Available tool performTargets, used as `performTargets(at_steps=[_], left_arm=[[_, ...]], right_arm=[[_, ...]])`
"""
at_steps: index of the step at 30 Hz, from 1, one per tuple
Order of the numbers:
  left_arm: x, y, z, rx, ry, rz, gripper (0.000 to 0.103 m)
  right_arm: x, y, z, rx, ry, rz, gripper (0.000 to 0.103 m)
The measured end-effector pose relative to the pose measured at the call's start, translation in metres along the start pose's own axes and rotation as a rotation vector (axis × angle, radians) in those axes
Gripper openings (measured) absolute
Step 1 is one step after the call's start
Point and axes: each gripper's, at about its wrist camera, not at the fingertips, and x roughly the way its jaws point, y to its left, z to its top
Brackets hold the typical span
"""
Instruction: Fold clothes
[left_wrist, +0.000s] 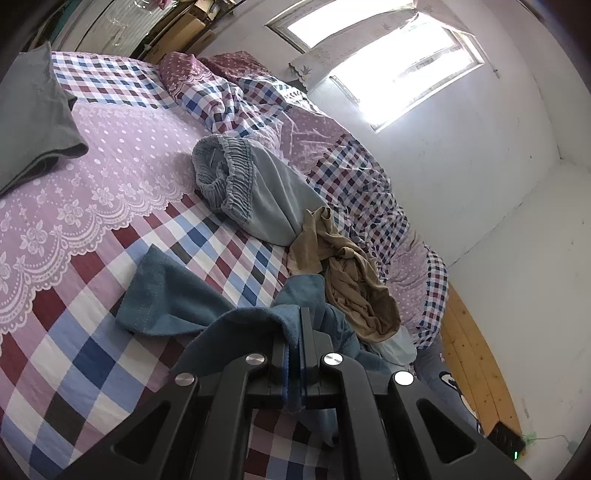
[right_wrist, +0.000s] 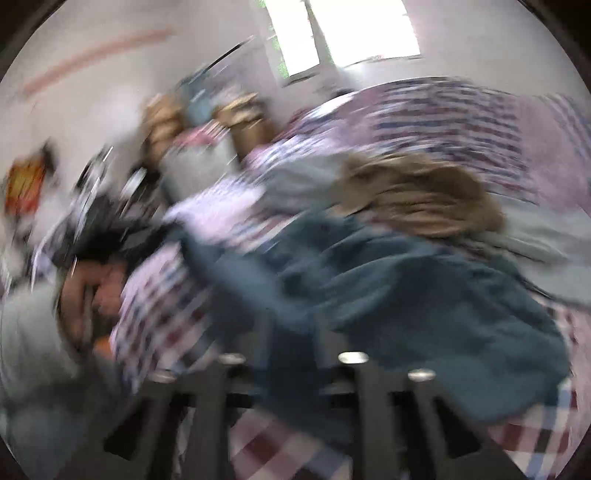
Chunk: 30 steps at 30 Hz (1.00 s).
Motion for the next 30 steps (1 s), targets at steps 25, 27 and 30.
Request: performTargets(at_steps=[25,27,30], left_arm=[[-0.008,0.004,0.006,0.0,-0.03,-0.002,0.002],[-0.012,0.005,0.007,-0.006,-0.043,-0.015,0.002],[-0.017,0.004,0.01,-0.007,-0.052,-0.067,0.002]], right_arm=[[0.042,0.033,-0.008,-0.157,0.06,-0.194,0.004],[0.014,0.017,0.007,-0.081,-0.037,-0.183,0.004],[-0.027,-0.017,0.023,0.083,-0.178,-0.157,0.002]])
